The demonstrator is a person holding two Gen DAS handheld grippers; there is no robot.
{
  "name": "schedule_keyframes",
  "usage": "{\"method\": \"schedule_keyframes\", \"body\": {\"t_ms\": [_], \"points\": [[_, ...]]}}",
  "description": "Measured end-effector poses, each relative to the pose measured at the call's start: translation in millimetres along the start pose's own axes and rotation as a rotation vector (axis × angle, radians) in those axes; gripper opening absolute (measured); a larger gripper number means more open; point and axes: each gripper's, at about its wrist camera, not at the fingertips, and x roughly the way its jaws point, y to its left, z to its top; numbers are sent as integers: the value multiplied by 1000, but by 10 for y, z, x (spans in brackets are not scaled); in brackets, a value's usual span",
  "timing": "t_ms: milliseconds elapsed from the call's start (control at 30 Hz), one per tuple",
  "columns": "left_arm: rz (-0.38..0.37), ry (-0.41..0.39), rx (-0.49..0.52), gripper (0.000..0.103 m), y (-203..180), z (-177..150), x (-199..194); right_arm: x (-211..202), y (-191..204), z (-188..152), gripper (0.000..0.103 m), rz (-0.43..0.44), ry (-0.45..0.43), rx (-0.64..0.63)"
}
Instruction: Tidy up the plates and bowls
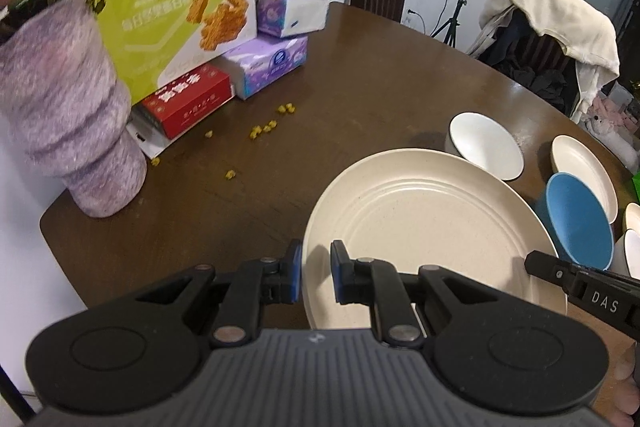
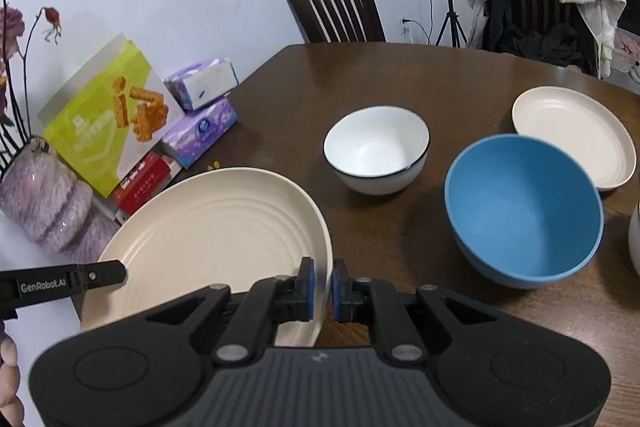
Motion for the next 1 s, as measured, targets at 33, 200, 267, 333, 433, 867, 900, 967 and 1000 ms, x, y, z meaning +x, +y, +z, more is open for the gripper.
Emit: {"method": "schedule_keyframes", "body": {"t_ms": [33,200,267,333,433,867,900,967,1000], "points": [[2,3,-2,15,18,-21,21,21,1,-19,8,2,3,0],[7,18,-12,15,85,-110,104,161,3,-122,9,13,27,3],[8,21,-17,15,115,-136,132,203,-3,-166,9,17,32,3],[13,26,-22,15,140,-157,166,248,2,-203,9,20,38,4],[15,29,-28,15,171,-189,203,304,2,-258,9,27,46,4],[15,58,-34,15,281,-327,400,509,-15,-409,9,33,79,6],[17,59,-35,15,295,-336,412,526,-7,-419,9,33,83,4],[17,61,-42,15,329,-349,434,560,7,-440,9,34,89,0],[17,63,-46,15,346,-356,448,577,15,-451,9,35,91,-2]]}}
